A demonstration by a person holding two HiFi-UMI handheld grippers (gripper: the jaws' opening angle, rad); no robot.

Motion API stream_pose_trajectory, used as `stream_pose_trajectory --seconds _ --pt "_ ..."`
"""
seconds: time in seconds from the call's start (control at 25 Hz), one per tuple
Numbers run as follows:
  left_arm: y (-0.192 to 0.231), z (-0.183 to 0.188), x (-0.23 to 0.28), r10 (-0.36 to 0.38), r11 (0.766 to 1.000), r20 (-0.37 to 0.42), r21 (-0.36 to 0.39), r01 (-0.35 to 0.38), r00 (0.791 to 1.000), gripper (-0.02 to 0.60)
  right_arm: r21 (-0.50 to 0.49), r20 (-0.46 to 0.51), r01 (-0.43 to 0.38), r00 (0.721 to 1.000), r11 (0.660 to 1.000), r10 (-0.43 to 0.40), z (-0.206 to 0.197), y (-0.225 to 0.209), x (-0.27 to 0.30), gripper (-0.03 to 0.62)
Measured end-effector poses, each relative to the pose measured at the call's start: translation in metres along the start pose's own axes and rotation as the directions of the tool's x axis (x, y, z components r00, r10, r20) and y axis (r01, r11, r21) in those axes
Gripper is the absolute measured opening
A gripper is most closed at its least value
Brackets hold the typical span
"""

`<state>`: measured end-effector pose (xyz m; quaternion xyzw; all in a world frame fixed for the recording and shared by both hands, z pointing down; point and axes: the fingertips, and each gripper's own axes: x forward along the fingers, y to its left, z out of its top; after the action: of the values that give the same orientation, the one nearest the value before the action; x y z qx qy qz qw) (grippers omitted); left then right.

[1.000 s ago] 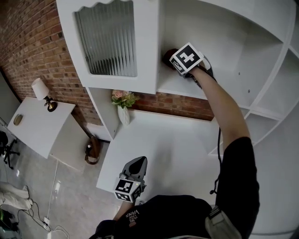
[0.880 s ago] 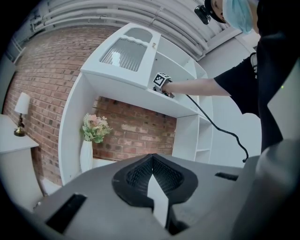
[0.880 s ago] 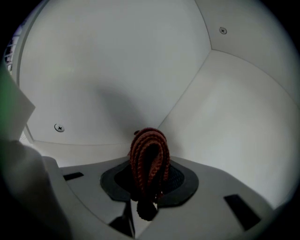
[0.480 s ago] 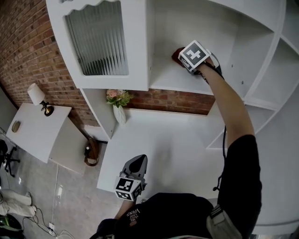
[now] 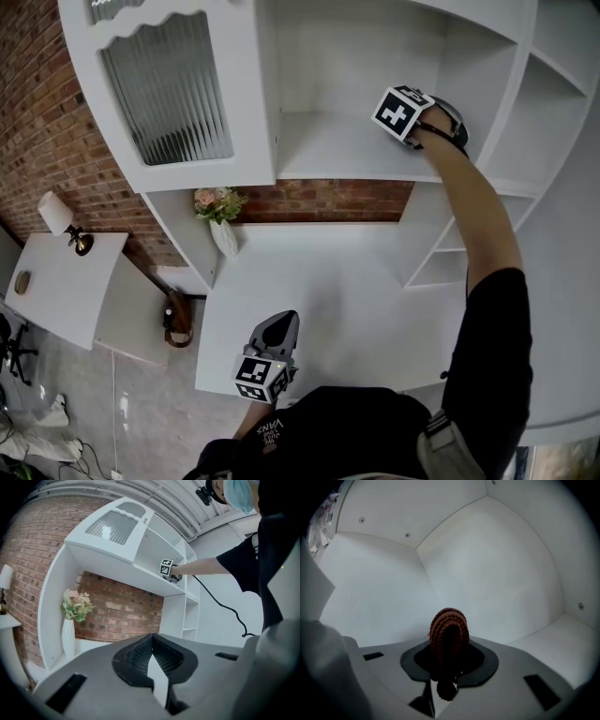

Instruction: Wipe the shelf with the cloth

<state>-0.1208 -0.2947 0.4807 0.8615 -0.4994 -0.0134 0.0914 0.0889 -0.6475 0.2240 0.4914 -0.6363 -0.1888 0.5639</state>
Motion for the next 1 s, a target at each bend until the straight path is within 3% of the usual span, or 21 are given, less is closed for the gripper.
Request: stream_pose_trajectory --seconds 0.12,0.28,0.4,0.52,0.64,0.76,0.88,1.0 --pt "-0.001 -0.001 0.001 -0.011 1.000 -0.004 -0.002 0.011 1.000 0.008 -0.087 -0.126 0.052 0.990 0.995 -0.063 -0.027 -0.010 0.003 0.089" --pt "-0.001 -0.001 0.001 -0.016 1.000 -0.006 -0.005 0.016 1.000 0.008 -0.189 -0.259 0.095 0.955 0.977 -0.144 -0.054 -0.020 0.005 0.089" --pt "0.001 0.000 -0.002 -0.013 1.000 -0.008 -0.005 0.013 1.000 0.008 -0.230 -0.306 0.114 0.934 0.967 -0.182 -0.065 -0.026 0.005 0.089" --pt "0.003 -0.001 -0.004 -0.005 1.000 -0.007 -0.006 0.005 1.000 0.008 -0.237 -0.310 0.118 0.931 0.964 -0.190 -0.068 -0.026 0.005 0.089" --pt "0.004 -0.001 -0.006 0.000 1.000 -0.007 -0.004 0.000 1.000 0.008 -0.211 -0.261 0.130 0.948 0.969 -0.183 -0.058 -0.025 0.000 0.089" --pt "0.004 0.000 -0.009 -0.004 1.000 -0.007 -0.001 0.004 1.000 0.008 -0.118 -0.152 0.111 0.980 0.987 -0.128 -0.034 -0.016 -0.013 0.089" --pt "0.002 0.001 -0.009 -0.015 1.000 -0.006 0.003 0.015 1.000 0.008 -0.014 -0.001 0.034 0.999 0.999 -0.034 0.001 0.002 -0.030 0.089" --pt "0.000 -0.001 -0.010 -0.027 1.000 -0.011 0.003 0.027 1.000 0.008 0.073 0.153 -0.069 0.987 0.995 0.058 0.041 0.024 -0.050 0.089"
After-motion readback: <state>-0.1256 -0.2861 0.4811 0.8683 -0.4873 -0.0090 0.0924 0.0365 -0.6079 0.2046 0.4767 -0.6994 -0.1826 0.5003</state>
